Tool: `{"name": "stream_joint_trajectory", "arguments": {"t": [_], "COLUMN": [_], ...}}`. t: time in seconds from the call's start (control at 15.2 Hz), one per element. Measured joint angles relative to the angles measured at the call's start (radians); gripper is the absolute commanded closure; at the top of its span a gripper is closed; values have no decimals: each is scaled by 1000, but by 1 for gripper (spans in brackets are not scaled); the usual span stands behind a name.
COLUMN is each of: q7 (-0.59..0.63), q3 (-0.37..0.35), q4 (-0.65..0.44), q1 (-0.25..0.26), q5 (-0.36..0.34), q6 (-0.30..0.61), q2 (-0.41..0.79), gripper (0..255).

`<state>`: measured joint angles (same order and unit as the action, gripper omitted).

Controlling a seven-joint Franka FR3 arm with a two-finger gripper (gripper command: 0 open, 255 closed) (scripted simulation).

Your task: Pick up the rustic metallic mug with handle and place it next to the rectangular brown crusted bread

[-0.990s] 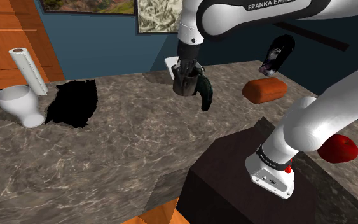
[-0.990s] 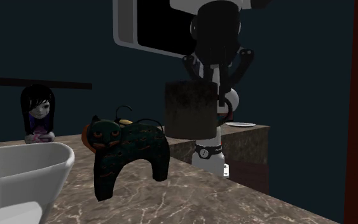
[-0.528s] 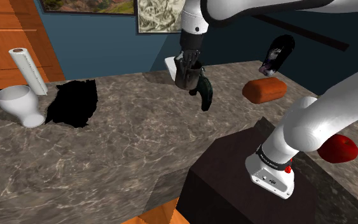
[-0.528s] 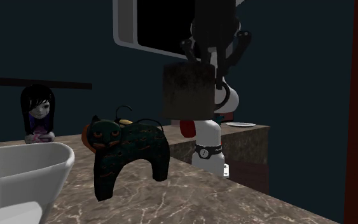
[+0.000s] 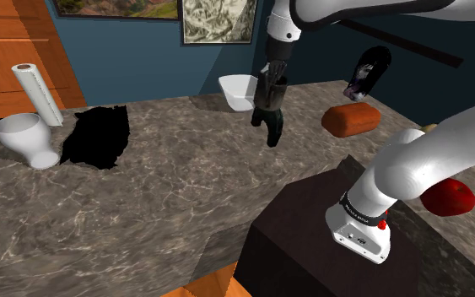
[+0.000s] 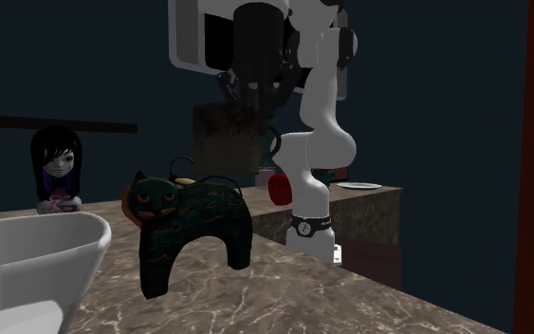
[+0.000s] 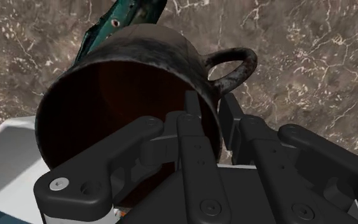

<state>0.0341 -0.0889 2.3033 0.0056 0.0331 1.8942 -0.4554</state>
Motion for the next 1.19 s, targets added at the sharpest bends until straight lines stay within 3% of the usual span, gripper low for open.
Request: {"name": "stream_joint_trajectory", "arguments": {"t": [0.66,1.19], "q7": [-245,-444], "q3": [191,349], "q4": [60,7], "q1": [-97,-171], "q5": [-82,-143], "q6": [-13,-13], "q2": [-75,-30], "gripper": [255,255]}}
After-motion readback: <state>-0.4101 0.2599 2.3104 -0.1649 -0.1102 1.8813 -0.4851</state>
